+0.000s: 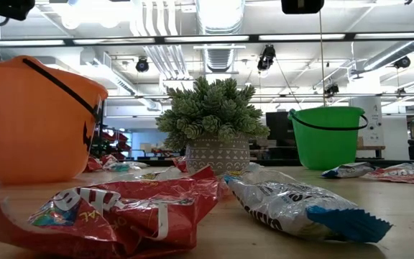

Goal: Sort candy
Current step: Put the red candy into the green bucket

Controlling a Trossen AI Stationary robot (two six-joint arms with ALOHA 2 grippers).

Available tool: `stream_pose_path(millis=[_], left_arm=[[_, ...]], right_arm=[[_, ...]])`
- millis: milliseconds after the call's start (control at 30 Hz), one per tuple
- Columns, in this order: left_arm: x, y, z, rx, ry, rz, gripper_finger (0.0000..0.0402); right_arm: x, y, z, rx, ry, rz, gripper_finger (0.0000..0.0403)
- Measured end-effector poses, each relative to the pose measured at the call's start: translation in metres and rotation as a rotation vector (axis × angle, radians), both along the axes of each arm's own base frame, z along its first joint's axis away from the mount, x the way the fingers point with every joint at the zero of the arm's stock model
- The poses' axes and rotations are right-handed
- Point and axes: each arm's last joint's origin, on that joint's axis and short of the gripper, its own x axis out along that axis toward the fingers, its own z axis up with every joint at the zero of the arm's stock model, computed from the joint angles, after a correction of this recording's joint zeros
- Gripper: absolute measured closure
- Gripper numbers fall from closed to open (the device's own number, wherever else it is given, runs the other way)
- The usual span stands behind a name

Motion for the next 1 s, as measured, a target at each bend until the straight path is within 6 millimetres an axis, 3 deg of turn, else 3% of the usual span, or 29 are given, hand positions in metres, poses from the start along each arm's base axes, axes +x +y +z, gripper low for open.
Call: stream_pose_path(millis=[733, 1000], left_arm=[[-0.0016, 0.0004, 0.0051, -0.007, -0.02, -0.042, 0.0263], [-0.0007, -0.0007, 0.0041, 0.007, -0.008, -0.042, 0.0263]], right_arm=[[0.0009, -0.0012, 0.0004, -0.011, -0.006, -0.029, 0.0319], [0.0018, -0.0043, -0.0001, -0.071, -0.007, -0.127, 0.0319]])
